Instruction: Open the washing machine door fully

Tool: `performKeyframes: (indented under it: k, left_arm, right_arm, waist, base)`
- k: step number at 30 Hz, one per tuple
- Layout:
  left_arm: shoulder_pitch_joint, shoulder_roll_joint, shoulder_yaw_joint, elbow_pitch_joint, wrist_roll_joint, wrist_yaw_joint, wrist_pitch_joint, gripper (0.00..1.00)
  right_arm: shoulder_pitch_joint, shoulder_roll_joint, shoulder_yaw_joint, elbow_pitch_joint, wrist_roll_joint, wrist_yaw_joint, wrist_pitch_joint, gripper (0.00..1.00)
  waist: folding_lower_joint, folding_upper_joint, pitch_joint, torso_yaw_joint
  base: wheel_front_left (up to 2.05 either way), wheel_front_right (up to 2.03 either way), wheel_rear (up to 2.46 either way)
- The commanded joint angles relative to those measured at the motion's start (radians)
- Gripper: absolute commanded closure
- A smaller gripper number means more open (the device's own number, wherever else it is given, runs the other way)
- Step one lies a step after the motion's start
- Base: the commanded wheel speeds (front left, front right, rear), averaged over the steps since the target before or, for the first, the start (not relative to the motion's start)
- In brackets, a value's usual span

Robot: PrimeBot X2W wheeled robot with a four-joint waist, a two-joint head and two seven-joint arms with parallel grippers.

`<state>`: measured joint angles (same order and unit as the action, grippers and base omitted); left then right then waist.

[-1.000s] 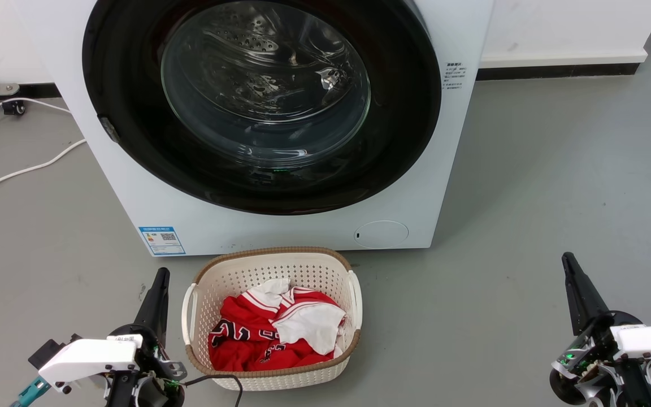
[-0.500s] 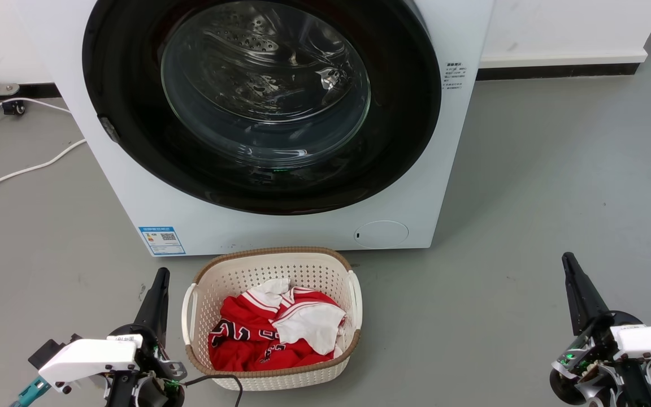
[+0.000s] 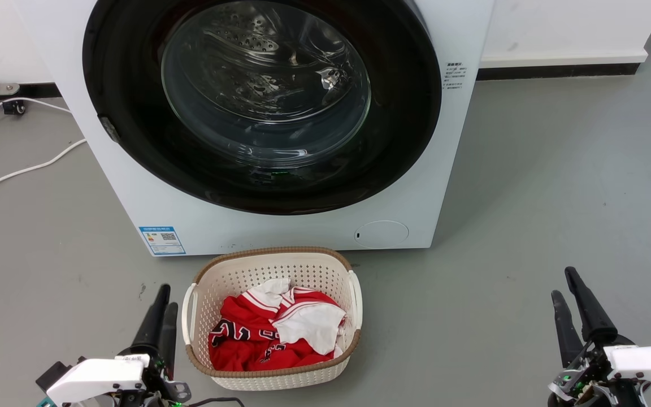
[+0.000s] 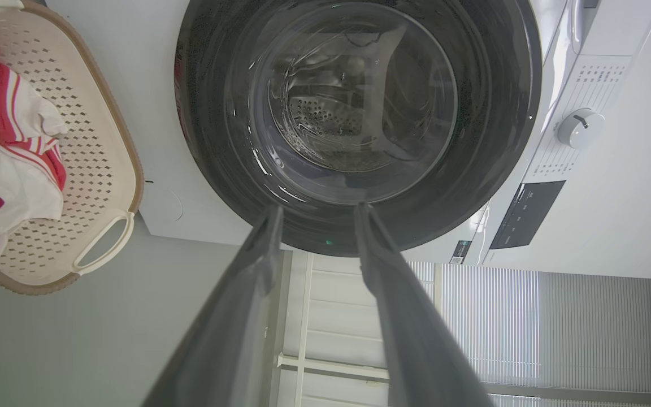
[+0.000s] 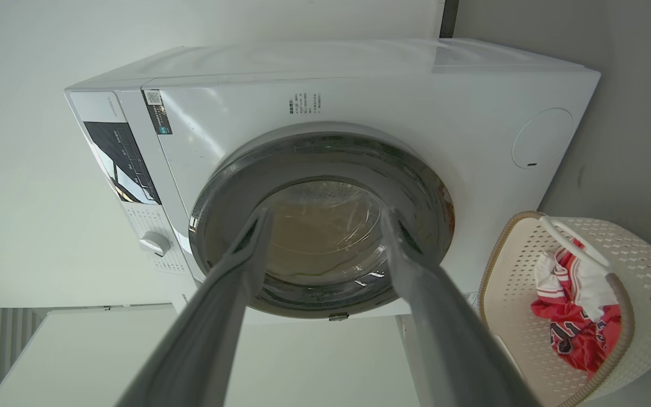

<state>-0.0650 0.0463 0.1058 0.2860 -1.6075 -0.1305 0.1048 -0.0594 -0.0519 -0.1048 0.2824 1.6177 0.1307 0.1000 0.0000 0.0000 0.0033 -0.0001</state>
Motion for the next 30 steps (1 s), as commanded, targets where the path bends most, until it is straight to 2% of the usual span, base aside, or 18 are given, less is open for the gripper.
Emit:
performKeyframes:
  k: [1,7,14,30]
  left_arm:
    - [-0.02,0.002,0.0,-0.024,0.019,0.0,-0.012,0.0]
    - [-0.024,0.002,0.005,-0.051,0.132,0.015,-0.042,0.0]
    - [-0.021,0.003,-0.021,-0.094,0.297,0.057,-0.074,0.0]
    - [-0.019,0.003,-0.079,-0.148,0.597,0.139,-0.136,0.0]
  right_arm:
    - [-0.018,-0.003,0.0,-0.02,-0.019,0.0,-0.011,0.0]
    - [-0.015,-0.002,-0.009,-0.05,-0.144,0.0,-0.041,0.0]
    - [-0.007,-0.002,0.006,-0.098,-0.342,0.0,-0.073,0.0]
    - [0.009,-0.002,0.043,-0.156,-0.681,0.0,-0.134,0.0]
  waist:
    - [0.0,0.0,0.0,0.0]
    - [0.0,0.0,0.002,-0.001]
    - [0.0,0.0,0.004,-0.001]
    - [0.0,0.0,0.007,-0.001]
  base:
    - [0.0,0.0,0.0]
    - [0.0,0.0,0.0]
    - [0.0,0.0,0.0]
    - [0.0,0.0,0.0]
